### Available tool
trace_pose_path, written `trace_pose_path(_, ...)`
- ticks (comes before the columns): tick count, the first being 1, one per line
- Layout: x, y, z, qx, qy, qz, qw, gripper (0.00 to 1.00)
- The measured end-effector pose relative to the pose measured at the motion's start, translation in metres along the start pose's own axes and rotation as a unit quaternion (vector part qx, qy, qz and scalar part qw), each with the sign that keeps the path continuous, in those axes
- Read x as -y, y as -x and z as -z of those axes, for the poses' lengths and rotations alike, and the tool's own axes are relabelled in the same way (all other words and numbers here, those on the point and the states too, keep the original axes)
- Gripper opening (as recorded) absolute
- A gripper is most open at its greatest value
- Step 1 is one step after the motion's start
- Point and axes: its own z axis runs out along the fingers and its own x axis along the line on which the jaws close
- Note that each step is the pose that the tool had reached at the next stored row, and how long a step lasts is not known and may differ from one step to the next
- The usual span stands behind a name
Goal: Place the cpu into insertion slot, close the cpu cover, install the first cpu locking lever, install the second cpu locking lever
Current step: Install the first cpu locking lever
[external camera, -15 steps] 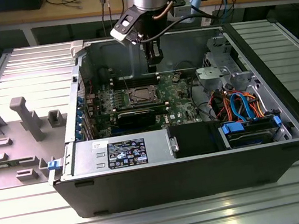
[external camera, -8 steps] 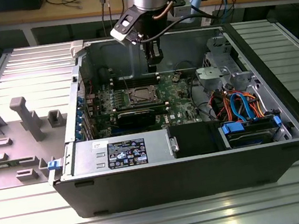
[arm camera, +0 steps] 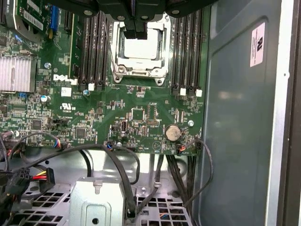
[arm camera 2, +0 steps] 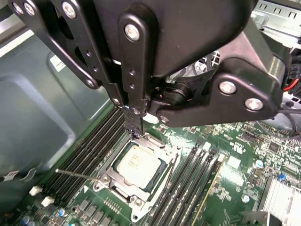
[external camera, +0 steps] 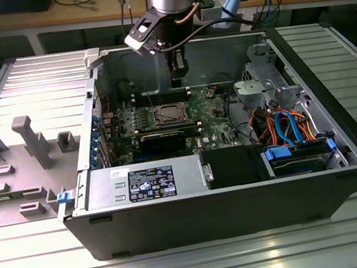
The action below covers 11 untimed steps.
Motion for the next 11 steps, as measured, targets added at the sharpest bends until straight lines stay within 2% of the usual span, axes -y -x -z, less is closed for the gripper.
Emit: trace_pose_path(11, 0.0005, 0.0000, 0.0000, 0.0000, 0.0000, 0.000, 1.00000, 0.11)
